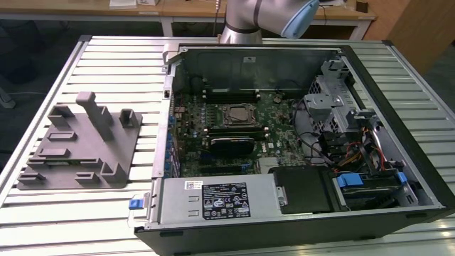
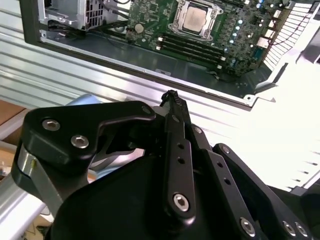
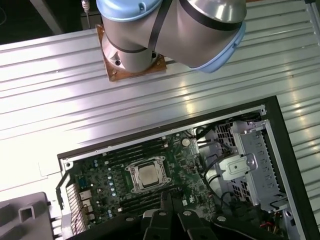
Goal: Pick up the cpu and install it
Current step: 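Install the first cpu locking lever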
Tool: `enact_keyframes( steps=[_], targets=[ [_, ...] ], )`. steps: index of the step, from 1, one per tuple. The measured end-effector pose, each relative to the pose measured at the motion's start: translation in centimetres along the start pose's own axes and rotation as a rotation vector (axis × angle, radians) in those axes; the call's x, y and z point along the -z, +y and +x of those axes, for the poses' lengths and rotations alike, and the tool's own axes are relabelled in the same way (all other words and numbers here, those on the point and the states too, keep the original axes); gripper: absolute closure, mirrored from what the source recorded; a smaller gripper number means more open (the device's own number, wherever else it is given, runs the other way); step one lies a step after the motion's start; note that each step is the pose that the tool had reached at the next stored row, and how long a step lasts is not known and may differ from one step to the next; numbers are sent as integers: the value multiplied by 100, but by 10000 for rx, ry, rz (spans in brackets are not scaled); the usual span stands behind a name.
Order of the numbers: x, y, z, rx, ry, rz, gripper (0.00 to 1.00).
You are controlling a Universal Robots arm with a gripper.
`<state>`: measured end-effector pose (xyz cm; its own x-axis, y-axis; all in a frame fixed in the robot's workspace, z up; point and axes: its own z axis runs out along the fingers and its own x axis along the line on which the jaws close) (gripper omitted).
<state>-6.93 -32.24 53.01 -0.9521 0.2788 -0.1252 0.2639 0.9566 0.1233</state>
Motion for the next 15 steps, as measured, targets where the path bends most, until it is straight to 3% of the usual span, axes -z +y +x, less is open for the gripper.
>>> enact_keyframes(
  steps=[8, 15],
  targets=[
    [-69, 0, -102, -33, 368, 108, 89],
    [-79, -1, -104, -36, 406, 118, 89]
  ],
)
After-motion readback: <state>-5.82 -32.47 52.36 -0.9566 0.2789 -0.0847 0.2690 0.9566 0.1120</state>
